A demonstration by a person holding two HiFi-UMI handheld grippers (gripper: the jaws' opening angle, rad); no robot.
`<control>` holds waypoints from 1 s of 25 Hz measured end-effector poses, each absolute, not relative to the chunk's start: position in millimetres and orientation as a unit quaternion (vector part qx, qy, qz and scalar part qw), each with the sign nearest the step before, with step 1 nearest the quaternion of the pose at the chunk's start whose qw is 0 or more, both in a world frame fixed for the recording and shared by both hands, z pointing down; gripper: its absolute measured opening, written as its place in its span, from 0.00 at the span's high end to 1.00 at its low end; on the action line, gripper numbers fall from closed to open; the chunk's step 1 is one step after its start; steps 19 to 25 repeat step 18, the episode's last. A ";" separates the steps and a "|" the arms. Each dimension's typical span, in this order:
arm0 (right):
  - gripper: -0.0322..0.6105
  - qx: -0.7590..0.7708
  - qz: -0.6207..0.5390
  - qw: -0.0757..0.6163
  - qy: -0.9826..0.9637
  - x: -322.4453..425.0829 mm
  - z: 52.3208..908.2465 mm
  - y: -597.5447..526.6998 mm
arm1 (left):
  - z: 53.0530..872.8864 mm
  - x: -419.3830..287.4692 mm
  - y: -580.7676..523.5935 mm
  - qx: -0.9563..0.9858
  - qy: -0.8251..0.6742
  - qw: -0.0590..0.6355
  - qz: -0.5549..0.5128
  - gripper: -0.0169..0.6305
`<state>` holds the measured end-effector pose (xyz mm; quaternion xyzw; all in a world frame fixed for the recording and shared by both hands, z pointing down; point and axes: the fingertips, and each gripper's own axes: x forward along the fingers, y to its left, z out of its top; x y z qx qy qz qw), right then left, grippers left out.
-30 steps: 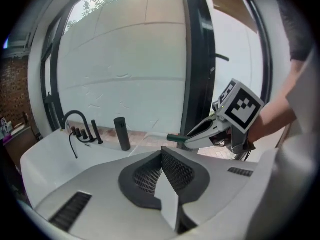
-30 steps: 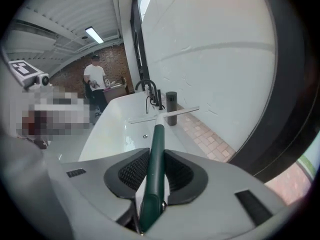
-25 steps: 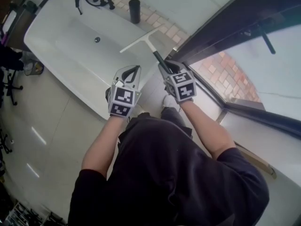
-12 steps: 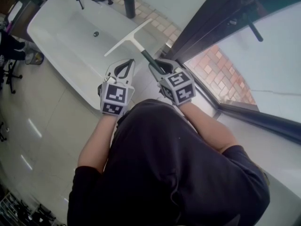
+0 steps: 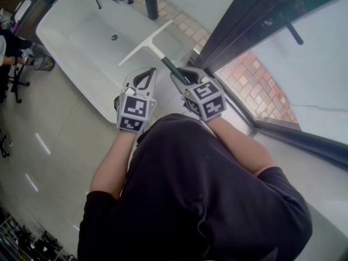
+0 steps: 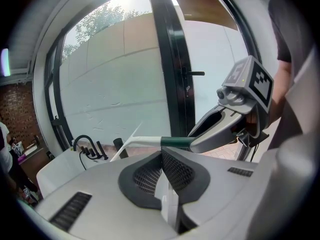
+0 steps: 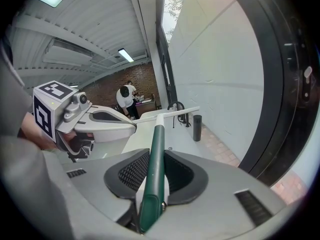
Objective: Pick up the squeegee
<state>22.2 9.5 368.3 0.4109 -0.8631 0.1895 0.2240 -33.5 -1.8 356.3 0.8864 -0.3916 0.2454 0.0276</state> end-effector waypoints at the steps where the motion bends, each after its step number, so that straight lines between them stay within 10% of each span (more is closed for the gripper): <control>1: 0.80 0.411 0.189 0.224 -0.863 22.1 367.7 9.8 | 356.2 -33.0 -1.4 0.886 -0.391 0.027 0.246 0.98; 25: 0.80 0.406 0.186 0.223 -0.867 24.9 369.0 19.5 | 357.9 -26.8 9.8 0.886 -0.391 0.024 0.246 0.98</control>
